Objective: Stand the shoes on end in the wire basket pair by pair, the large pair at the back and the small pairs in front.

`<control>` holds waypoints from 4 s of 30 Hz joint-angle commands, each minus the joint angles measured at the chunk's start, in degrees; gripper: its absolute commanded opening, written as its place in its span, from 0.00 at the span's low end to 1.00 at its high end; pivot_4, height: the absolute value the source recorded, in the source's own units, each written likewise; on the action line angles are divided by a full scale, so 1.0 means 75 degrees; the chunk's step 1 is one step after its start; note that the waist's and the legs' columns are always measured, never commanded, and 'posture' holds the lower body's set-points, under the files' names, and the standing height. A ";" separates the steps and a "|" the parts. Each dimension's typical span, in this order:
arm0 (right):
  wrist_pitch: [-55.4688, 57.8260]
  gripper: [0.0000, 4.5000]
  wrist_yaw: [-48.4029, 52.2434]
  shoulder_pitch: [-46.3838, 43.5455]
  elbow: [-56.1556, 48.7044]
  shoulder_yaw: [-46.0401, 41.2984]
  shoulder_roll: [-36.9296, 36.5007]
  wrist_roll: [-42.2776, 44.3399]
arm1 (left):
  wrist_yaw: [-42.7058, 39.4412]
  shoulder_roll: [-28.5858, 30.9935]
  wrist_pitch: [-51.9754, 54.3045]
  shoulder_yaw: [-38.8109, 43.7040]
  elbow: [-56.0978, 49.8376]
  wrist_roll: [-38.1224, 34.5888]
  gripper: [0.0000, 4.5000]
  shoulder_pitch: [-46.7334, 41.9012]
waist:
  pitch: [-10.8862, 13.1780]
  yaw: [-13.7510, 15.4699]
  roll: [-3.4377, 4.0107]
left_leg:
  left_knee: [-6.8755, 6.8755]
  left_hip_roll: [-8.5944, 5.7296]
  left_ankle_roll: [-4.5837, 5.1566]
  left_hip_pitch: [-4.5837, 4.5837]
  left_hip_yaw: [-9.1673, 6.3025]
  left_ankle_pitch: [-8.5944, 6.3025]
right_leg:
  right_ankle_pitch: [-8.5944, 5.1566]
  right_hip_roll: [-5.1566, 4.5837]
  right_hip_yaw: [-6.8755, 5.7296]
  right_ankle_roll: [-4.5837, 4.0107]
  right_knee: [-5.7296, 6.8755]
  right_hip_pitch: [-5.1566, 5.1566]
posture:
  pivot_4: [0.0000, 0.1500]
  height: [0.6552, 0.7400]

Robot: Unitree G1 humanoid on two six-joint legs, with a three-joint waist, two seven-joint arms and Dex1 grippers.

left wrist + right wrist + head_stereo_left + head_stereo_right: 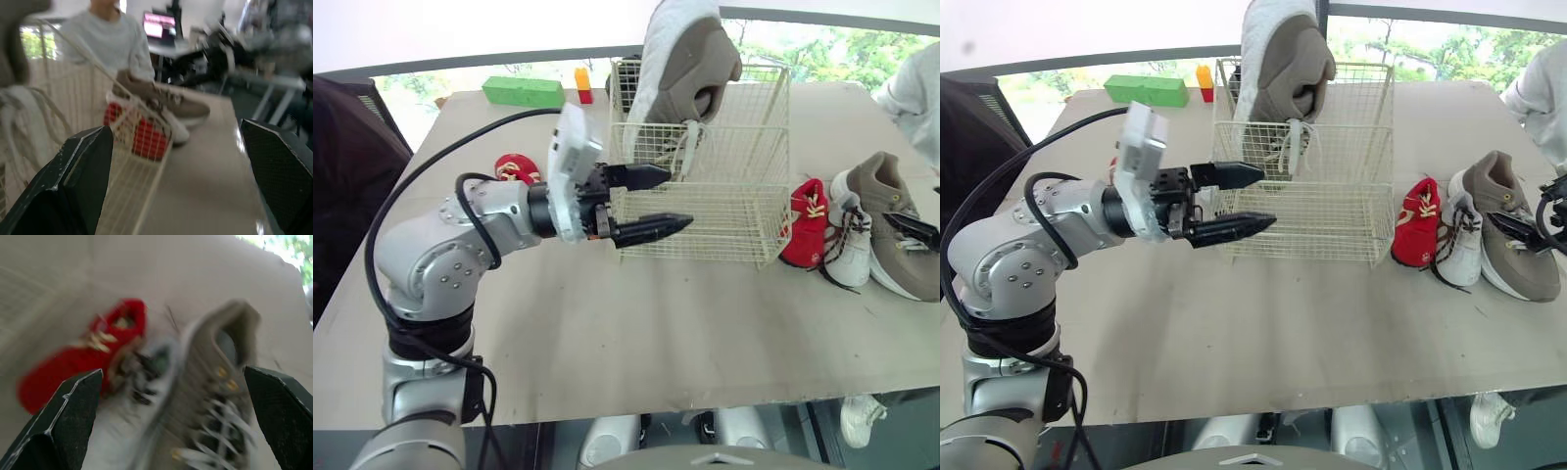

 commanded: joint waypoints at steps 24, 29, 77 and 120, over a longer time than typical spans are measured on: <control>-0.2205 0.37 0.3720 -0.6620 0.9870 0.4414 0.1441 -0.5363 | -0.1155 -0.0150 -0.0867 -0.0765 0.0390 0.0637 1.00 -0.0943 | 0.0019 -0.0142 0.0036 | -0.0010 -0.0009 0.0017 -0.0080 -0.0010 -0.0012 | 0.0026 -0.0010 -0.0015 0.0040 -0.0105 -0.0034 | 1.00 1.00; -0.1842 0.01 0.3838 -0.6381 0.8993 0.3665 0.1197 -0.4989 | -0.1216 0.0107 -0.0784 -0.0519 0.0444 0.0518 1.00 -0.0947 | 0.0018 -0.0171 0.0039 | -0.0007 -0.0008 0.0016 -0.0080 -0.0018 -0.0013 | 0.0030 -0.0007 -0.0017 0.0043 -0.0102 -0.0035 | 1.00 1.00; -0.8806 0.01 -0.3185 -0.8059 0.6370 0.1557 0.9048 -0.3978 | 0.1599 -0.0209 -0.1290 0.2151 -0.0871 -0.1273 1.00 0.1557 | 0.0006 -0.0448 0.0106 | -0.0021 -0.0010 -0.0041 -0.0144 0.0012 0.0025 | 0.0056 0.0014 0.0038 0.0058 0.0041 -0.0194 | 1.00 1.00; -0.1919 0.87 0.0847 -0.2117 -0.3454 0.2112 0.5042 -0.1003 | 0.1797 0.0070 -0.2406 0.2794 -0.0417 -0.0980 1.00 0.4014 | -0.0010 -0.0197 0.0074 | -0.0134 0.0027 -0.0028 -0.0035 -0.0045 0.0015 | 0.0063 0.0040 -0.0020 0.0006 -0.0096 -0.0067 | 1.00 1.00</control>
